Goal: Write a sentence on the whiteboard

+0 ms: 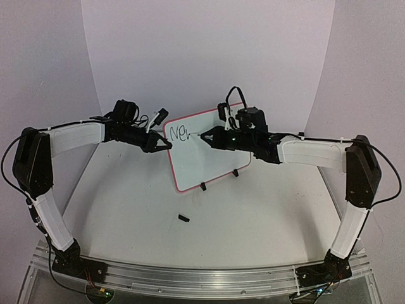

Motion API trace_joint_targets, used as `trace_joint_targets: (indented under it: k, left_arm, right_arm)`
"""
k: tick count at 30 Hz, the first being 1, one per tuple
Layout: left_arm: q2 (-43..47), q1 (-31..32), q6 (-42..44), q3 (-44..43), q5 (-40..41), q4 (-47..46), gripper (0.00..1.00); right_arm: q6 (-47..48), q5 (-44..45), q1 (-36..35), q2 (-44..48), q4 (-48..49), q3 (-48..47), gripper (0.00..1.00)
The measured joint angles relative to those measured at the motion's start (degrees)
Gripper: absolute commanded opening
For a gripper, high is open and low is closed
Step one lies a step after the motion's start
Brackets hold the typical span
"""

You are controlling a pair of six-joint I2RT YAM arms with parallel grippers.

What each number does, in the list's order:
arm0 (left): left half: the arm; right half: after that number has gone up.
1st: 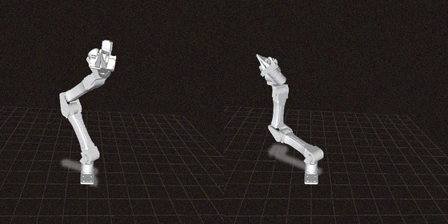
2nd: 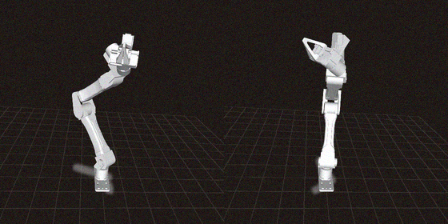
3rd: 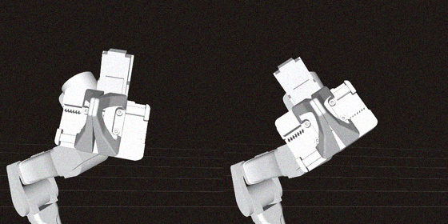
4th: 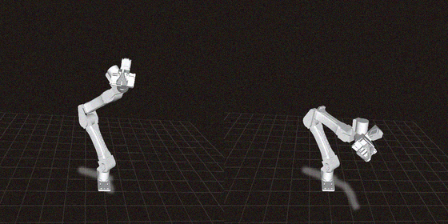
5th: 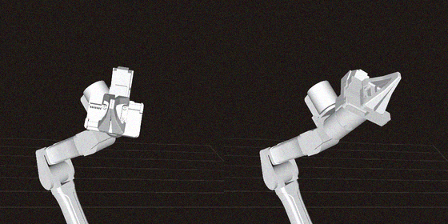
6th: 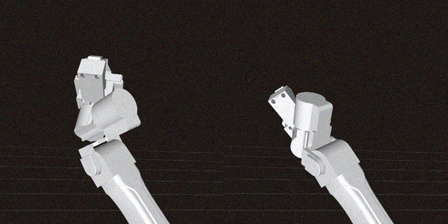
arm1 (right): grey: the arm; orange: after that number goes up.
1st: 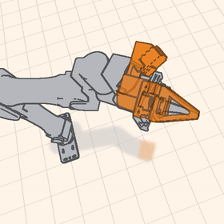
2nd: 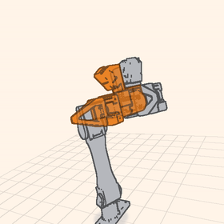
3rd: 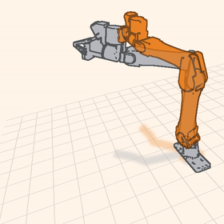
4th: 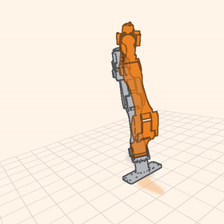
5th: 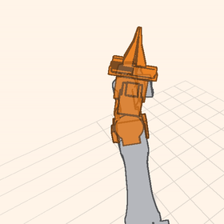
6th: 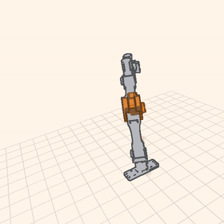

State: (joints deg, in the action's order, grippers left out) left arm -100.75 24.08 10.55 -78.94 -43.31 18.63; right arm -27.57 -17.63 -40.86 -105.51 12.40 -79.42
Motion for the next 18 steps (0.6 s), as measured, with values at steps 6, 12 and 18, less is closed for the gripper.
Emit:
trace_joint_targets:
  k: [6,12,18]
  left_arm:
    - [0.00,0.01,0.05,0.00,-0.02,0.04,0.00]
    - [0.09,0.06,0.13,0.00,0.02,0.31,0.00]
    - [0.20,0.20,0.11,0.00,0.17,0.39,0.00]
  right_arm:
    - [-0.05,0.27,0.02,0.33,0.27,0.66,0.00]
    - [-0.09,1.09,0.40,1.07,0.41,2.79,0.00]
    - [-0.09,1.25,0.44,1.07,0.39,2.95,0.00]
